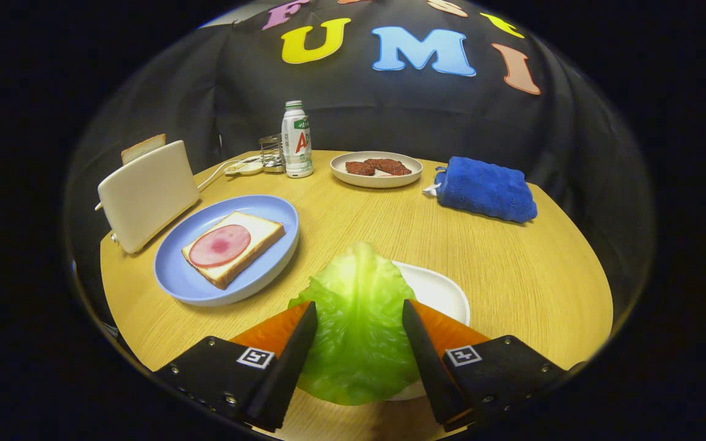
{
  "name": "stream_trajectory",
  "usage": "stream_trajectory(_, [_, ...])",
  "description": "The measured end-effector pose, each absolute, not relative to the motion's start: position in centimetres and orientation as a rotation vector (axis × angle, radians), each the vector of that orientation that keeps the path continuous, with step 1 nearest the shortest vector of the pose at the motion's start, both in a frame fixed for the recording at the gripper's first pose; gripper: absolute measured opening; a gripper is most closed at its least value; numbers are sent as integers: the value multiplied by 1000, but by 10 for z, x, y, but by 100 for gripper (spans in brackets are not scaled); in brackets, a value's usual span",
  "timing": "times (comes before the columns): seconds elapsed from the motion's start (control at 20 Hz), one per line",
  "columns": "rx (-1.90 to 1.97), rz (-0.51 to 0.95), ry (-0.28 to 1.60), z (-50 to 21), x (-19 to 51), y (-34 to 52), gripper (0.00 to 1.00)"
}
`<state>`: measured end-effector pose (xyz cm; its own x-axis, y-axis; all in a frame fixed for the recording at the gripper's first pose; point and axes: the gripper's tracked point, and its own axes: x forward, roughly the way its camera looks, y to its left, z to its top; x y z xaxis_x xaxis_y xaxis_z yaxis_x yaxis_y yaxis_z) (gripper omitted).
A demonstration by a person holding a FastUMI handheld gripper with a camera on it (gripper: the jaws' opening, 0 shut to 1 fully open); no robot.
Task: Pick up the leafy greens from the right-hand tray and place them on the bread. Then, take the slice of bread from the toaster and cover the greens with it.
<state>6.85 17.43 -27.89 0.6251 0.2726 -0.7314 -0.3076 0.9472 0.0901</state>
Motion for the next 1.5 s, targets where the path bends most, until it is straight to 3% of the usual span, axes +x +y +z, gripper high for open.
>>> stream_trajectory(0.1, [-66,325,833,-279,67,173,58])
stream_trajectory(0.25, [-14,321,834,-278,65,178,59])
stream_trajectory(0.3, [13,313,842,-272,63,176,2])
stream_trajectory(0.55, [-27,336,810,-272,65,173,2])
stream_trajectory(0.85, [-61,362,670,-222,66,187,2])
stream_trajectory(1.5, [109,486,583,-183,81,301,2])
